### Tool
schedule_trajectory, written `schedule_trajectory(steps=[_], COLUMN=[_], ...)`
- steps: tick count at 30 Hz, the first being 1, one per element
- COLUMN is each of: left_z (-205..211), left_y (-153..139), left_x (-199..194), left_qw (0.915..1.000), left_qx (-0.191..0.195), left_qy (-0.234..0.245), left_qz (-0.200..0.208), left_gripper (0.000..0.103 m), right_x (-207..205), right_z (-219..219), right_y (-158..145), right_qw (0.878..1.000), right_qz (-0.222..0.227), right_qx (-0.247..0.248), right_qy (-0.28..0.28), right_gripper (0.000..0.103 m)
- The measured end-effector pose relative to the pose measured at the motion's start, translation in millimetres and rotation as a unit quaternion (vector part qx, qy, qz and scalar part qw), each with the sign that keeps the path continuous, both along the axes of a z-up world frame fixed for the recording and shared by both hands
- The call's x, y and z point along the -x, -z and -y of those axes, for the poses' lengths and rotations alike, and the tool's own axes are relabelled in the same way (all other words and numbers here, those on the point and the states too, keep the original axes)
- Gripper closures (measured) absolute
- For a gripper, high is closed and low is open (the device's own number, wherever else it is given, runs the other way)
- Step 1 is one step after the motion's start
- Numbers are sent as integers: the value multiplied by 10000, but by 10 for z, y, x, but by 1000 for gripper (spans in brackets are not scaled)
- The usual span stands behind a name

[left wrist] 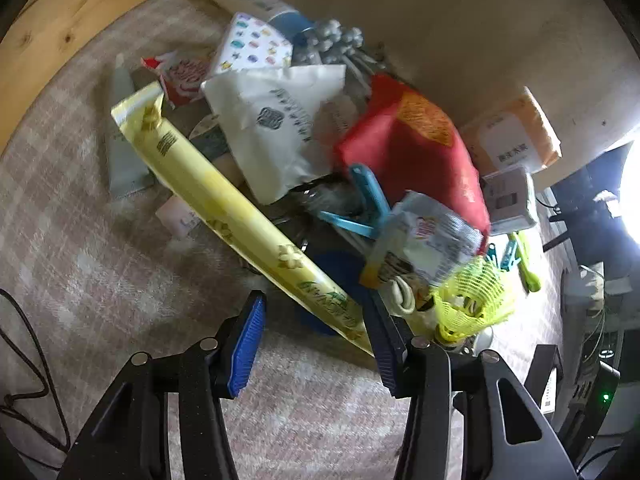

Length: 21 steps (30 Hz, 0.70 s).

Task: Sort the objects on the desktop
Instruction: 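Grasp the grey spoon with the right gripper while the left grasps the long yellow stick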

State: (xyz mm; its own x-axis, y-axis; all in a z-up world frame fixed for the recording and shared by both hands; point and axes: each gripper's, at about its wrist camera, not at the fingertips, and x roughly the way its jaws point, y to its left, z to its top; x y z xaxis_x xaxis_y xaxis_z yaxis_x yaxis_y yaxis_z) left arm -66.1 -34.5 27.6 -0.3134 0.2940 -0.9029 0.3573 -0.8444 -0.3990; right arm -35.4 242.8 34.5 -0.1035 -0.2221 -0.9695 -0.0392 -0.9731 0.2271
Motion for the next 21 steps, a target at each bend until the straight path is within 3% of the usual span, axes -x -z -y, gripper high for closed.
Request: schedule_trajectory(steps=[3,9,16,21], left_z=[6,46,88,82], left_y=[50,85,96,90], left_x=[-9,-77,-233,-393], left_qw=[10000,9998,9995,9996], left_qx=[-30,-134,-246,-212], left_qy=[-58,-156,-123,25], left_qz=[32,-45,-135,-190], left_gripper=[67,75,84,89], right_x=[62,97,-10,-136], right_z=[111,239,190,-5], right_y=[-22,-35,-48,-64], right_qw=[9995,9971,9915,9910], right_qz=[-80,-36,43,152], right_qx=[-290,-663,-921,-856], right_qy=[-113,-375,-917,-1016], right_gripper=[70,70,93,95])
